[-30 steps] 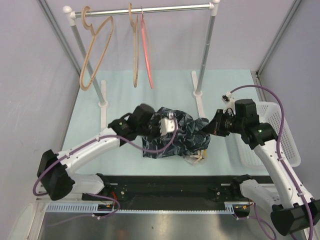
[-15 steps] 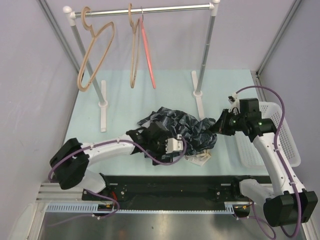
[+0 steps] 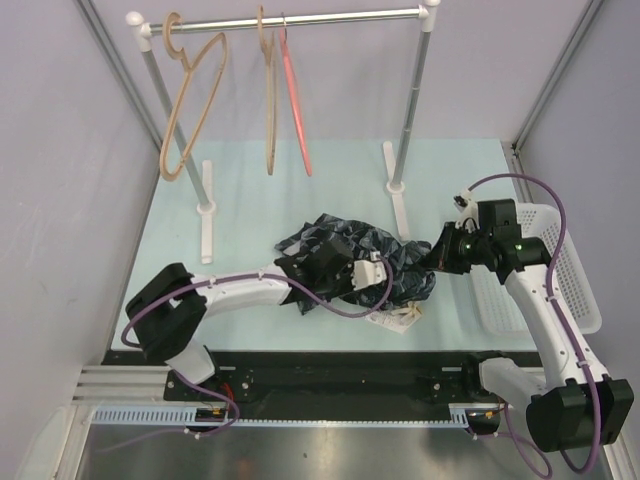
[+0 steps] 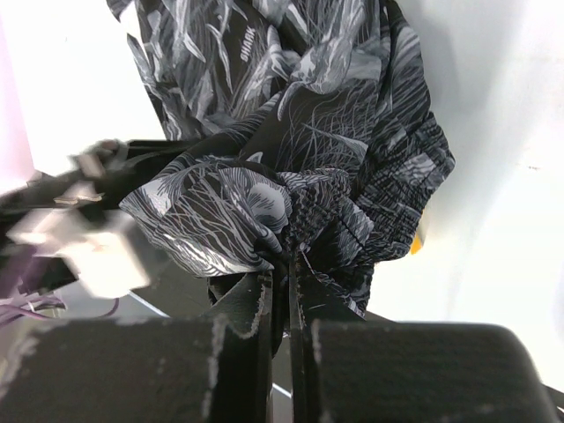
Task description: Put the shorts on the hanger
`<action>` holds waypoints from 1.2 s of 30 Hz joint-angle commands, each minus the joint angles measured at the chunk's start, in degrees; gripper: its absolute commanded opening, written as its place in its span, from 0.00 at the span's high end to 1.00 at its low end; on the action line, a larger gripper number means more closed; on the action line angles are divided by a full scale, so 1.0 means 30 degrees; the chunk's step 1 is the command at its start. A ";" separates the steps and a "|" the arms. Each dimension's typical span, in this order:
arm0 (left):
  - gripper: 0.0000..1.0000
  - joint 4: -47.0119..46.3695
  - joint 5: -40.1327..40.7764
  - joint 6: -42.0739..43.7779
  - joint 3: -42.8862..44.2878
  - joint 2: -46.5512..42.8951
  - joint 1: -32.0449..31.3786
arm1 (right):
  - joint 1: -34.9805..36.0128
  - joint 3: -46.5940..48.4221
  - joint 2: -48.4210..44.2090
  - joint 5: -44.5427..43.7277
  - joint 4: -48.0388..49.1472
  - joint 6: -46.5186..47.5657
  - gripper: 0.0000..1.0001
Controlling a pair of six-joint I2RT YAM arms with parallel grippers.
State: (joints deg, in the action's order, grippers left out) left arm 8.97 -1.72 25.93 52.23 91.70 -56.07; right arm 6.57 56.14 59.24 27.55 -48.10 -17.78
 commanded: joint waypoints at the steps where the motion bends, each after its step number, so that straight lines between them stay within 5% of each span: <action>1: 1.00 -0.0354 -0.0130 -0.0235 0.3561 -0.2029 0.0438 | -0.0051 -0.0080 -0.0499 0.0426 -0.0081 0.0623 1.00; 7: 1.00 0.0843 0.0364 -0.1112 1.0318 0.0569 0.2078 | 0.0008 -0.0139 -0.0851 0.0865 0.0297 0.0741 1.00; 11: 1.00 0.2510 0.0222 -0.2343 1.1741 0.1835 0.2811 | -0.0051 0.0095 -0.1639 0.0895 0.1323 0.1090 1.00; 19: 1.00 0.5267 -0.2617 -0.0915 0.6065 -0.2609 0.4976 | 0.2141 0.1091 -0.1058 0.1164 0.4019 0.3550 1.00; 27: 0.99 0.9575 -0.5490 0.0758 -0.0788 -0.9553 0.8755 | 1.0276 0.1792 0.1342 -0.2647 0.7179 0.6188 0.98; 29: 1.00 1.0219 -0.5259 0.1198 -0.1672 -1.0203 1.0074 | 1.1720 0.2958 0.2923 -0.3381 0.7360 0.7446 0.87; 33: 1.00 1.0573 -0.5230 0.2485 -0.3693 -1.0967 1.2768 | 1.5383 0.4485 0.4625 -0.4171 0.6602 1.0023 0.30; 36: 0.91 1.1013 -0.5258 0.4269 -0.4107 -1.0821 1.4410 | 1.6005 0.4870 0.4453 -0.4759 0.5288 1.0964 0.08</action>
State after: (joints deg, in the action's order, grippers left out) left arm 39.18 -15.75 31.40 41.54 59.33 -17.23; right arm 52.62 66.61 74.26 16.99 -30.22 7.70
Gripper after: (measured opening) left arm 0.043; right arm 0.799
